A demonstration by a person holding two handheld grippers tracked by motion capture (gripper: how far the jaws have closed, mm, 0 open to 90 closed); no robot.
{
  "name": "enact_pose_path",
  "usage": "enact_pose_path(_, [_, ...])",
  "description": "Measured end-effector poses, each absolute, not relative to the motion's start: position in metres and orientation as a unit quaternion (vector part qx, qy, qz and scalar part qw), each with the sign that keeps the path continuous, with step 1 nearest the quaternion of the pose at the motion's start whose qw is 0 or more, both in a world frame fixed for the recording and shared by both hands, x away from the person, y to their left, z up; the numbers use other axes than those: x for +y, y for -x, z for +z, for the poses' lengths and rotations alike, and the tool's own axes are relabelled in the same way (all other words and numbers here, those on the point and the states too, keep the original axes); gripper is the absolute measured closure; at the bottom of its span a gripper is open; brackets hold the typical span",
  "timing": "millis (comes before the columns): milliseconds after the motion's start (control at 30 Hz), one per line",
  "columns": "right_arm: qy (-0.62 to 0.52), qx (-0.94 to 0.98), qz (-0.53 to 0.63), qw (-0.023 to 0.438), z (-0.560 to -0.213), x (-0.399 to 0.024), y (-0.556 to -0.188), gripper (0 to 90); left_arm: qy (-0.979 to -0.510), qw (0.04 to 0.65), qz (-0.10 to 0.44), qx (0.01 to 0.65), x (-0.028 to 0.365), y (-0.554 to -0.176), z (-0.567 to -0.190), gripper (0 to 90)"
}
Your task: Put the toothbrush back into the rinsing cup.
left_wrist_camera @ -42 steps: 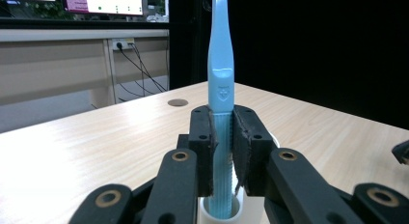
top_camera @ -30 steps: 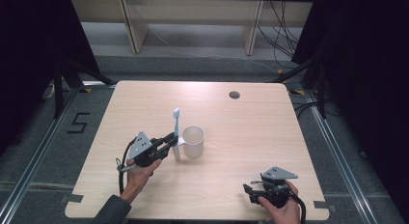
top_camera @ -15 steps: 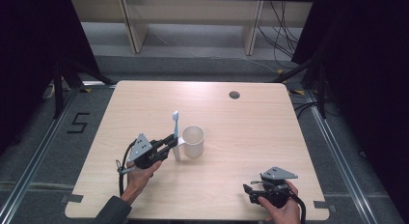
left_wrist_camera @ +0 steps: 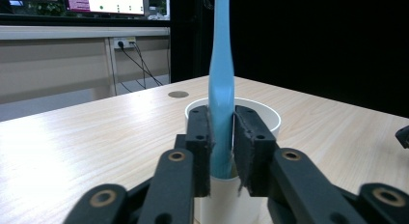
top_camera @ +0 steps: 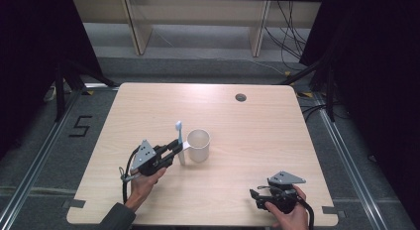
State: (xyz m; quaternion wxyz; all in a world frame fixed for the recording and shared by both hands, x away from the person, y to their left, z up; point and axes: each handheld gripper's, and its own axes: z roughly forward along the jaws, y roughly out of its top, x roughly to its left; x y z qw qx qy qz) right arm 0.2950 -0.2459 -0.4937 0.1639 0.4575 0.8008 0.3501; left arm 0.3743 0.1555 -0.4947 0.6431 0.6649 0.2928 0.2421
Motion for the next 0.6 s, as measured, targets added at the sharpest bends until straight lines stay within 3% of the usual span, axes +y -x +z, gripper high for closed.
enact_pose_path(367, [-0.454,0.802,0.351,0.165,-0.494,-0.246,-0.295,23.5,-0.659,0.644,0.245,0.301,0.158,-0.373,-0.491,52.3])
enact_pose_path(600, [-0.456,0.801,0.350,0.164,-0.494,-0.246,-0.295,23.5,-0.666,0.639,0.239,0.302,0.160,-0.368,-0.484,44.3])
